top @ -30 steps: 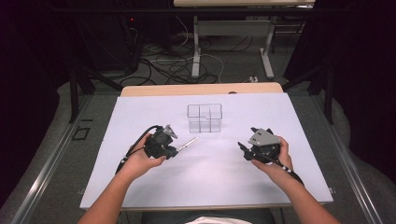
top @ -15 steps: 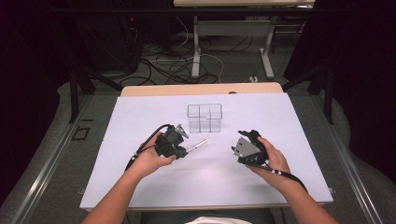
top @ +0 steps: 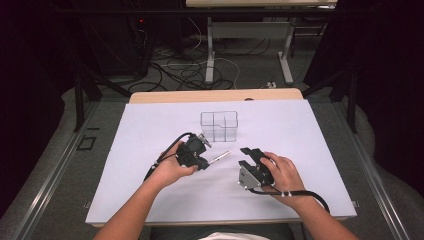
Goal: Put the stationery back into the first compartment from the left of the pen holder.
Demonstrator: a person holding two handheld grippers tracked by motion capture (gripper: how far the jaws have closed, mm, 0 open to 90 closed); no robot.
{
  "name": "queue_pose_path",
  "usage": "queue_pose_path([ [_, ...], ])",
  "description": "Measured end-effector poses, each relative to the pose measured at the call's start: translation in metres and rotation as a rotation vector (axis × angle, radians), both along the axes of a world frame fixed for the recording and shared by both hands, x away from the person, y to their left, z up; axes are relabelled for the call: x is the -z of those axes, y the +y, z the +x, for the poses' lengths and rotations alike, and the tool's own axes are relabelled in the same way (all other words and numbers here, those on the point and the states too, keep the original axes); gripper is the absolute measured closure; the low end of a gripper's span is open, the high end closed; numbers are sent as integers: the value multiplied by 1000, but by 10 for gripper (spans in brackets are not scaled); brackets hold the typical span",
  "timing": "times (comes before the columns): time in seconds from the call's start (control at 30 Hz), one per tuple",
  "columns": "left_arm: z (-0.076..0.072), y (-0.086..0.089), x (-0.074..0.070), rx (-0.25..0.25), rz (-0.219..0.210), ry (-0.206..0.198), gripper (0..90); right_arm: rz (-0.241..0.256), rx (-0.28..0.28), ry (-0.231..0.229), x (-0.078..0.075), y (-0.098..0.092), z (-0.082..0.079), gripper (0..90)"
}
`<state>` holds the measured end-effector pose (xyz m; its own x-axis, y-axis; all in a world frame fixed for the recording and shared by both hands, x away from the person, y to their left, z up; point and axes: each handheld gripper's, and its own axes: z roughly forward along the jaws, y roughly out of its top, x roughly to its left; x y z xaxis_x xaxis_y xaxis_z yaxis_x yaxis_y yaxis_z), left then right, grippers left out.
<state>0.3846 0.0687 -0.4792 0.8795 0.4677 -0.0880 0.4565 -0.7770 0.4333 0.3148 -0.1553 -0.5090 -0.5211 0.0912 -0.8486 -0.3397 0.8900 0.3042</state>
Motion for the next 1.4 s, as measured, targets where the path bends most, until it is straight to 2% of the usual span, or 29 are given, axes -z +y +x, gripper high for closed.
queue_pose_path([
  [0.03,-1,-3,0,-6,-2,5,796,1,-6,13,3,0,-2,550],
  [0.13,-1,-8,0,-3,-3,17,796,-57,-40,5,7,4,-4,591],
  [0.17,-1,-10,1,-5,-1,25,796,-63,-39,4,8,4,-5,609],
  [0.2,-1,-11,1,-2,0,28,796,-88,-54,-11,8,5,-6,619],
  [0.27,-1,-13,1,-3,-7,39,796,-88,-65,-12,11,6,-7,633],
  [0.33,-2,-15,1,2,-13,42,796,-108,-89,-22,11,8,-6,641],
  [0.57,-5,-25,-3,23,-39,59,796,-136,-85,-28,14,12,-7,665],
  [0.63,-6,-28,-3,28,-55,69,796,-144,-104,-35,15,14,-7,665],
  [0.87,-7,-35,-2,41,-68,81,796,-176,-120,-59,17,18,-8,693],
  [0.9,-7,-36,-2,50,-62,86,796,-186,-122,-65,17,18,-9,697],
  [0.93,-8,-37,-2,46,-67,81,796,-211,-119,-52,17,18,-9,701],
  [0.97,-8,-37,-2,48,-69,82,796,-207,-129,-70,18,19,-9,710],
  [1.0,-9,-38,-2,51,-71,82,796,-242,-130,-62,17,19,-9,715],
  [1.13,-10,-38,-2,63,-76,93,796,-236,-141,-78,20,19,-9,733],
  [1.17,-11,-39,-2,66,-78,95,796,-269,-137,-67,19,20,-9,733],
  [1.2,-11,-40,-2,70,-75,95,796,-259,-145,-83,21,19,-8,733],
  [1.23,-11,-40,-1,70,-78,91,796,-255,-142,-81,22,20,-8,736],
  [1.27,-12,-41,-1,69,-79,92,796,-290,-149,-70,20,20,-8,744],
  [1.4,-12,-41,-1,75,-81,92,796,-313,-158,-73,22,20,-7,782],
])
